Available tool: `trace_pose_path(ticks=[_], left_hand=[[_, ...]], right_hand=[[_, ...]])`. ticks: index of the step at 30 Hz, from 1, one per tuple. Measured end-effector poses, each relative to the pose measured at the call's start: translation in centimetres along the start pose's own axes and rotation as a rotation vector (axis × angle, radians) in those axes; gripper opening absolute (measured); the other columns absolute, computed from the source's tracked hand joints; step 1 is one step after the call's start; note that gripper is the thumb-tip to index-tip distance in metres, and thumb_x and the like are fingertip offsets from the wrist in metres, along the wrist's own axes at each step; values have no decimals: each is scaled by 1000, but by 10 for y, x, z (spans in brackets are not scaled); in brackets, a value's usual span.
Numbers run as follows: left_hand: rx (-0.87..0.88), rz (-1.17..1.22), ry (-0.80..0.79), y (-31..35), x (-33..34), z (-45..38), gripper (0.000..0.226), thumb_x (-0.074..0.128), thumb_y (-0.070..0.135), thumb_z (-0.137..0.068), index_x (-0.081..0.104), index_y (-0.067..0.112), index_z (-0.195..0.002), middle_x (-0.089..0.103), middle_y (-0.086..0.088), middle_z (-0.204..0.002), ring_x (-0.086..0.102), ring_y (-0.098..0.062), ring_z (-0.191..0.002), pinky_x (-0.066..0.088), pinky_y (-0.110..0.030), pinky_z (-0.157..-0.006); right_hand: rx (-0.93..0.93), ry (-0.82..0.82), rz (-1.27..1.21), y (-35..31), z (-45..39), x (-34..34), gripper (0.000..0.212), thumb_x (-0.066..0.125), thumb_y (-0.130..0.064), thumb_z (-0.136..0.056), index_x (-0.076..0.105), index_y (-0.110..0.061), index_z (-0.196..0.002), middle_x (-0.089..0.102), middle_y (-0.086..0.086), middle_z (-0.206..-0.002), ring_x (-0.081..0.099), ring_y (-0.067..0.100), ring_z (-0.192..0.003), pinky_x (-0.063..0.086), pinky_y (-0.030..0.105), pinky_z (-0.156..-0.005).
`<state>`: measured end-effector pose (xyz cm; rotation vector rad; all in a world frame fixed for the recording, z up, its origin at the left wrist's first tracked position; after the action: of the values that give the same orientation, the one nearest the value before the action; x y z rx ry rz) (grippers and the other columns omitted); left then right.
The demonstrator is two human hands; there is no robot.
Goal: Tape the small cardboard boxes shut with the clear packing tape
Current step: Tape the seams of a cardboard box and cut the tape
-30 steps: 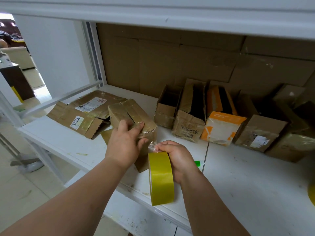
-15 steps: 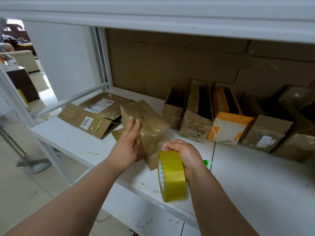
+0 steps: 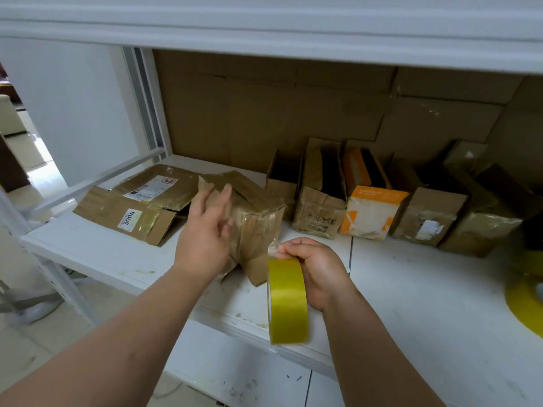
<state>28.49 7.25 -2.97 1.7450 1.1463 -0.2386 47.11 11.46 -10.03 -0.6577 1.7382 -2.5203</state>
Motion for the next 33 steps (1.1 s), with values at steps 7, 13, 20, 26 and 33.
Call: trace_pose_path(ticks=[7,13,20,26,33], left_hand=[[130,-90,-181,-7,20,-10,25,67,25,-92,71,18,-116,56,2,-133,57,-10,-95,51,-33,-92],[131,-79,-156,-13,25,-7,28,75,29,-84,68,17,-108,51,4,-125,58,-13,-89,50,-29,-81],[135,-147,-136,-3,32,-11,34,82,25,-76,63,12,-101,48,1,-111,57,-22,-90,53,-38,-77],[51,-130,54,8,13,0,46,71,36,-81,59,27,-125,45,-1,-114,43,-24,-111,32,-40,-89],[-103,276,-393,34,42,17,19,74,34,-86,67,25,-101,68,10,-93,63,-7,-87,50,-18,-73]], right_hand=[[-18,4,10,-4,-5,3,16,57,1,-90,63,-3,-76,63,10,-66,59,20,-60,48,33,-67],[-22,7,-22,-5,-10,7,16,56,3,-91,62,-2,-77,62,10,-65,58,19,-58,48,32,-64],[-27,5,-15,-4,-11,9,20,55,3,-92,63,-3,-75,63,10,-65,57,18,-59,47,33,-65],[-71,-27,42,-5,-10,4,19,61,-2,-91,66,-6,-74,64,9,-70,59,17,-62,49,33,-67],[-130,-68,70,-9,-3,10,22,54,4,-92,66,-6,-77,69,10,-74,63,21,-68,51,35,-69]])
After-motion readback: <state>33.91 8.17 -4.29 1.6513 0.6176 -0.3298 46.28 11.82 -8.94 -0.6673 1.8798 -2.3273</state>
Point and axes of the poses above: each hand's wrist, its own z-axis away from the middle knuckle, its own x-axis out of the palm, y = z × x, the point moved 9 cm from there along -z, towards the middle knuckle
